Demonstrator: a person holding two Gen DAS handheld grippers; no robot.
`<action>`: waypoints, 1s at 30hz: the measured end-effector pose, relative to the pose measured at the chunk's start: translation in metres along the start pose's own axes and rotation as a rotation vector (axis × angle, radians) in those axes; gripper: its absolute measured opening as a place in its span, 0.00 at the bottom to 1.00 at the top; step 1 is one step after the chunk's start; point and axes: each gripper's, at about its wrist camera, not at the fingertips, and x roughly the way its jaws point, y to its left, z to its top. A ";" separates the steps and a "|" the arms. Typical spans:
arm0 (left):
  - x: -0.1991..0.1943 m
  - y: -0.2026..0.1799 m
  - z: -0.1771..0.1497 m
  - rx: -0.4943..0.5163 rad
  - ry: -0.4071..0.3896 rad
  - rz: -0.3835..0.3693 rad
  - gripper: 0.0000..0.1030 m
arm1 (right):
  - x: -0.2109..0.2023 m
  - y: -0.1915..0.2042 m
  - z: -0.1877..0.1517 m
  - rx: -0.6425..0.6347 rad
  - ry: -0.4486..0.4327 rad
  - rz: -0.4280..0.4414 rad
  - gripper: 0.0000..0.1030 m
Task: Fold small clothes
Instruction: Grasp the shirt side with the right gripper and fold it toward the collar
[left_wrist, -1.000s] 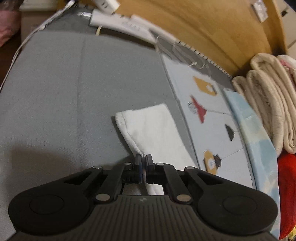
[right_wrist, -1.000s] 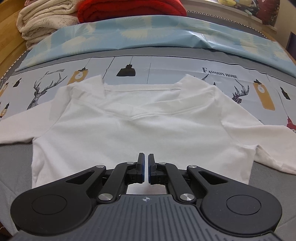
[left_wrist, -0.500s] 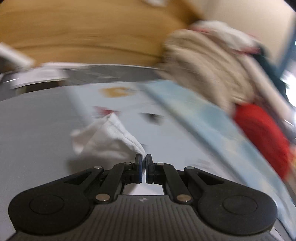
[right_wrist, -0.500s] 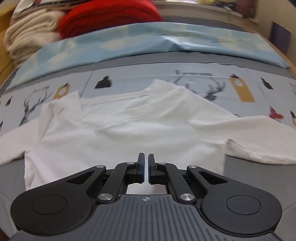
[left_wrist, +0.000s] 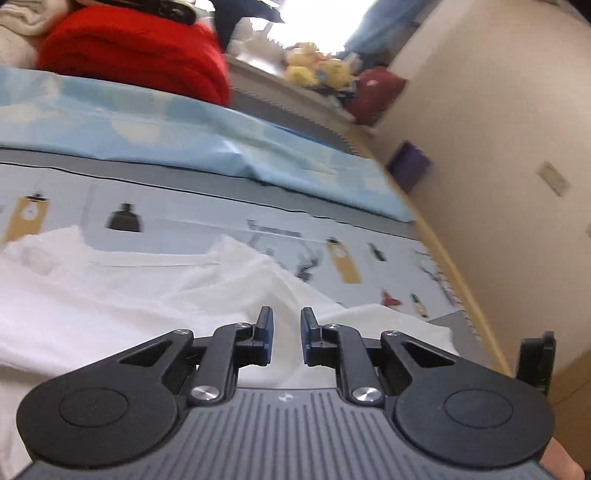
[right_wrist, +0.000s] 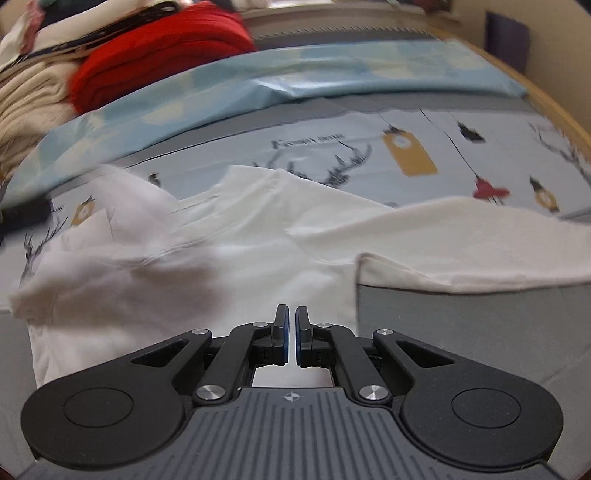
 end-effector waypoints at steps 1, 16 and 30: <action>-0.007 0.006 0.007 -0.042 -0.009 0.036 0.16 | 0.001 -0.004 0.001 0.025 0.004 0.005 0.02; -0.053 0.145 0.001 -0.270 -0.008 0.598 0.22 | 0.064 -0.016 0.003 0.285 0.035 0.140 0.06; -0.066 0.199 0.024 -0.344 0.024 0.551 0.23 | 0.124 0.005 0.006 0.120 0.071 -0.019 0.23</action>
